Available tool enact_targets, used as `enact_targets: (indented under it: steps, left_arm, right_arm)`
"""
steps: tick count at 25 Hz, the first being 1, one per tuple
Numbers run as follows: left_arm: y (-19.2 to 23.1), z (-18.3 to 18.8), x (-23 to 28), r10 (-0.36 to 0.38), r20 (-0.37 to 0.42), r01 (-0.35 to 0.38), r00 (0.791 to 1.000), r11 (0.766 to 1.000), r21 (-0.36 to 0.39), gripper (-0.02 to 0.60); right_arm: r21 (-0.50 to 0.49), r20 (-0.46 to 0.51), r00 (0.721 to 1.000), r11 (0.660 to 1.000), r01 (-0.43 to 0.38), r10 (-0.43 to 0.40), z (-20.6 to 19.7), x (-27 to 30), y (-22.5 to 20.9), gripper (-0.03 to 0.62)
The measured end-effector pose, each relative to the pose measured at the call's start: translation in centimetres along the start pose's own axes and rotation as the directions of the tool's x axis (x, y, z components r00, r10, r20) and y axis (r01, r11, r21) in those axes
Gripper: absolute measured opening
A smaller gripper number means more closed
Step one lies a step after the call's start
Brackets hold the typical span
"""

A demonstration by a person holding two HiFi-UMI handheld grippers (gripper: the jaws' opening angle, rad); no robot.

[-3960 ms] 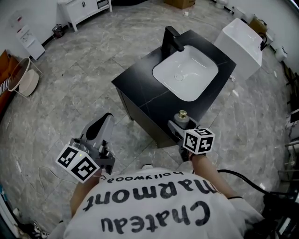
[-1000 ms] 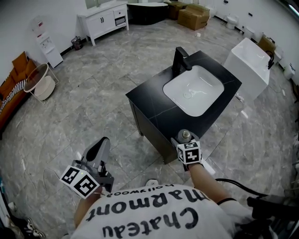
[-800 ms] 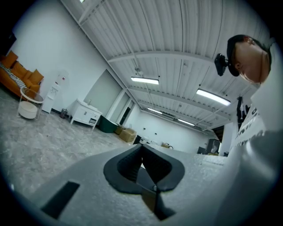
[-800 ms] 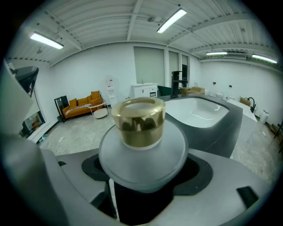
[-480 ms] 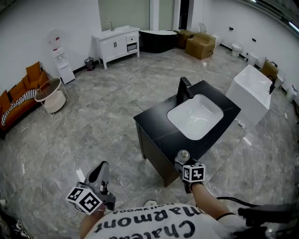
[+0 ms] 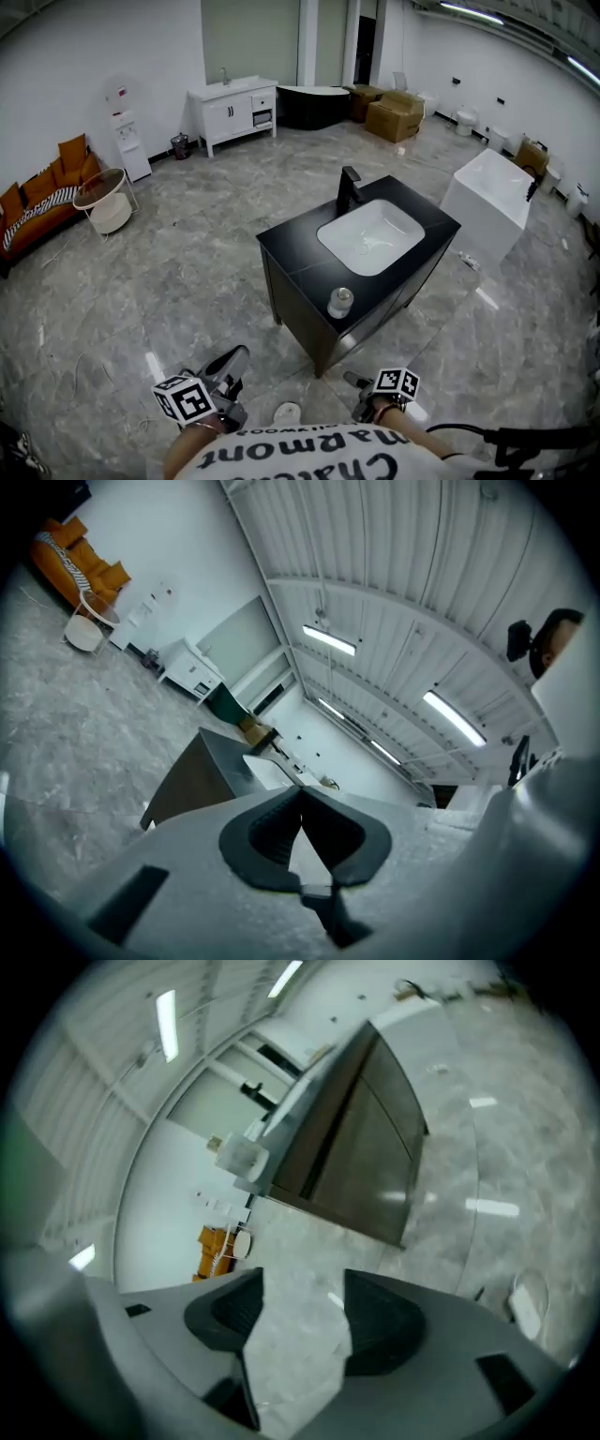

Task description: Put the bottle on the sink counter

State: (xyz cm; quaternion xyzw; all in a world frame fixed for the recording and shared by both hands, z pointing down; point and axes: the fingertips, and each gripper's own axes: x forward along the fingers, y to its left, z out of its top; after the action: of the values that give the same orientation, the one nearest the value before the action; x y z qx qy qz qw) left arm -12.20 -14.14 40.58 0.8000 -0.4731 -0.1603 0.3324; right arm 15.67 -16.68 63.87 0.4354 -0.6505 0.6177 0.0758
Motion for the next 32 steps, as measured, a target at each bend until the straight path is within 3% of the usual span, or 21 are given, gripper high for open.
enact_targets:
  steps: [2,4,7,10,12,14,18,21,23,30,32]
  left_arm:
    - [-2.5,-1.9,-0.8,-0.029,-0.016,0.029,0.999,0.999,0.039,0.015]
    - [-4.7,-3.5,-2.2,-0.039,-0.01,0.039,0.999,0.996,0.079,0.015]
    - [-7.5,-6.1,-4.8,-0.045,0.022,0.043,0.999,0.995,0.091,0.015]
    - [-9.9,-8.0,-7.4,-0.03,0.061,0.023,0.998,0.993,0.112,0.015]
    - [-11.5,-9.0,-8.9,-0.017,0.082,0.007,0.997,0.992,0.123,0.015]
    - [-12.8,-9.7,-10.4,0.0,0.095,-0.012,0.995,0.991,0.132,0.015]
    - [-15.4,-10.0,-12.6,-0.005,0.12,-0.018,0.993,0.982,0.19,0.015]
    - [-16.9,-9.9,-13.9,-0.01,0.127,-0.017,0.992,0.978,0.207,0.015]
    - [-17.3,-9.9,-14.6,-0.016,0.132,-0.012,0.991,0.978,0.209,0.015]
    - [-17.9,-9.8,-16.7,-0.019,0.143,-0.013,0.99,0.975,0.221,0.015]
    - [-18.1,-9.3,-17.4,-0.021,0.149,-0.014,0.989,0.973,0.229,0.015]
  right_arm:
    - [0.14,-0.018,0.998,0.989,-0.049,0.052,-2.4,-2.4,-1.1,0.055]
    - [0.168,-0.006,0.988,0.974,-0.153,0.156,-3.8,-4.9,-0.6,0.052]
    - [0.136,0.024,0.949,0.94,-0.314,0.314,-4.8,-9.2,1.6,0.052]
    - [-0.08,0.089,0.907,0.91,-0.406,0.413,-3.9,-14.7,5.7,0.044]
    - [-0.302,0.146,0.902,0.887,-0.35,0.406,-3.3,-18.7,8.0,0.04]
    - [-0.49,0.209,0.899,0.837,-0.244,0.385,-3.1,-22.4,9.8,0.038]
    - [-0.685,0.335,0.858,0.726,-0.061,0.389,-3.1,-28.3,12.7,0.031]
    - [-0.747,0.384,0.831,0.664,0.023,0.403,-3.6,-31.1,14.3,0.031]
    - [-0.764,0.401,0.821,0.643,0.054,0.407,-4.0,-32.1,14.9,0.028]
    - [-0.788,0.411,0.829,0.605,0.115,0.378,-6.1,-32.3,14.8,0.026]
    - [-0.784,0.408,0.835,0.61,0.113,0.369,-6.7,-32.2,14.7,0.026]
